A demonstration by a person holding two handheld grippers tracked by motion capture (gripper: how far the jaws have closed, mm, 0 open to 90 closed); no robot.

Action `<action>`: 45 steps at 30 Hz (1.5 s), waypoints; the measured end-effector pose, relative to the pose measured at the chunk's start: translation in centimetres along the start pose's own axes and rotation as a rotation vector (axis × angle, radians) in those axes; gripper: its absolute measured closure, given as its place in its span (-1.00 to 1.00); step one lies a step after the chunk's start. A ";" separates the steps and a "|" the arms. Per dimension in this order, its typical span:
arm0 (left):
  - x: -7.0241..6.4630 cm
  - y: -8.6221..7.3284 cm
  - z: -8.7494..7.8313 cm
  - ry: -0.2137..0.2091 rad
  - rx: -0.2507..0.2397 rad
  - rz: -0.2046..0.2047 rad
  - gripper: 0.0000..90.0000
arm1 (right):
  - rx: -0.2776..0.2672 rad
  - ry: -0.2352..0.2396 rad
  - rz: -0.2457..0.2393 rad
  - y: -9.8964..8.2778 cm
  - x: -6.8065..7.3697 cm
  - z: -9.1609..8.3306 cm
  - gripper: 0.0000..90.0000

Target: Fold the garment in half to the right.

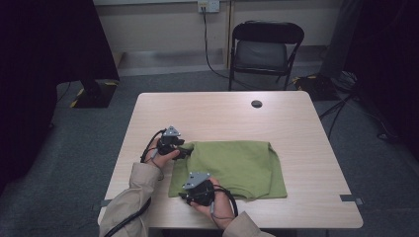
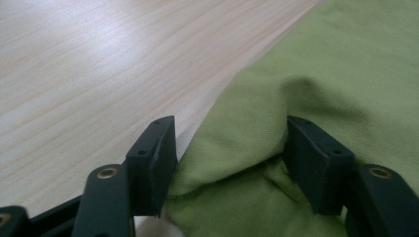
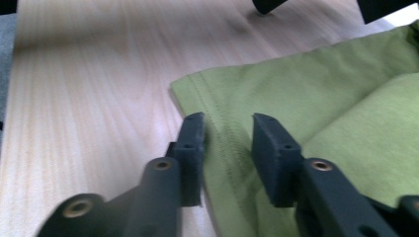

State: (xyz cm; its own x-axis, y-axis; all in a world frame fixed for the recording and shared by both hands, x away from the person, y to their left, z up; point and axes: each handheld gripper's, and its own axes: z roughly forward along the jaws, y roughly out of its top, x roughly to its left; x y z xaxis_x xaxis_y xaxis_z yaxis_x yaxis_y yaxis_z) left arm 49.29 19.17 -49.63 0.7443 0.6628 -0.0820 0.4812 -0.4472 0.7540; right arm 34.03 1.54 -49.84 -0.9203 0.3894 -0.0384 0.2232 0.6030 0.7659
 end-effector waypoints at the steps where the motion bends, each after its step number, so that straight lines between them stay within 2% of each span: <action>1: 0.0 0.0 0.0 -0.011 0.001 -0.003 -0.09 | 0.000 -0.001 -0.001 0.0 0.0 0.0 0.53; 5: 0.0 0.1 -0.2 -0.053 0.008 -0.018 0.27 | -0.001 -0.002 -0.009 0.0 0.1 -0.1 0.70; 10: 0.2 0.1 -0.3 -0.087 0.017 -0.063 0.45 | 0.000 -0.005 -0.011 -0.1 0.1 -0.2 0.87; 15: 0.5 0.5 -1.1 -0.120 0.025 -0.164 0.60 | -0.003 -0.002 -0.014 -0.2 0.1 -0.3 0.91; 16: 0.6 0.7 -1.4 -0.118 0.028 -0.174 0.65 | -0.004 -0.004 -0.021 -0.2 0.2 -0.3 0.91; 18: 0.6 0.9 -1.7 -0.121 0.042 -0.167 0.72 | -0.011 0.004 -0.025 -0.2 0.4 -0.4 0.91; 20: 0.6 1.2 -2.1 -0.102 0.068 -0.165 0.78 | -0.021 0.015 -0.024 0.0 0.6 -0.5 0.91; 23: 0.6 1.5 -2.8 -0.108 0.078 -0.192 0.85 | -0.039 0.016 -0.036 0.4 0.9 -0.9 0.92; 27: 0.8 1.7 -3.8 -0.094 0.100 -0.205 0.87 | -0.051 0.018 -0.062 1.3 1.4 -1.3 0.92; 34: 1.1 2.2 -5.4 -0.072 0.116 -0.200 0.87 | -0.089 0.021 -0.079 3.0 2.1 -1.8 0.92; 36: 1.4 2.6 -6.6 -0.047 0.122 -0.203 0.87 | -0.096 0.019 -0.091 3.6 2.4 -1.9 0.92; 45: 2.6 3.1 -10.6 0.016 0.136 -0.213 0.87 | -0.141 0.044 -0.114 6.8 3.6 -1.6 0.92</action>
State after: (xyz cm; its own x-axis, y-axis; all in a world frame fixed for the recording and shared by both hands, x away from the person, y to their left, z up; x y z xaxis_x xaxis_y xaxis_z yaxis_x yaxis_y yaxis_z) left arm 47.81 25.93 -40.60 0.6123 0.7597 -0.2189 0.6853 -0.3720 0.6261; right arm 31.72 5.92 -43.73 -0.9509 0.2916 -0.1039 0.0725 0.5361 0.8410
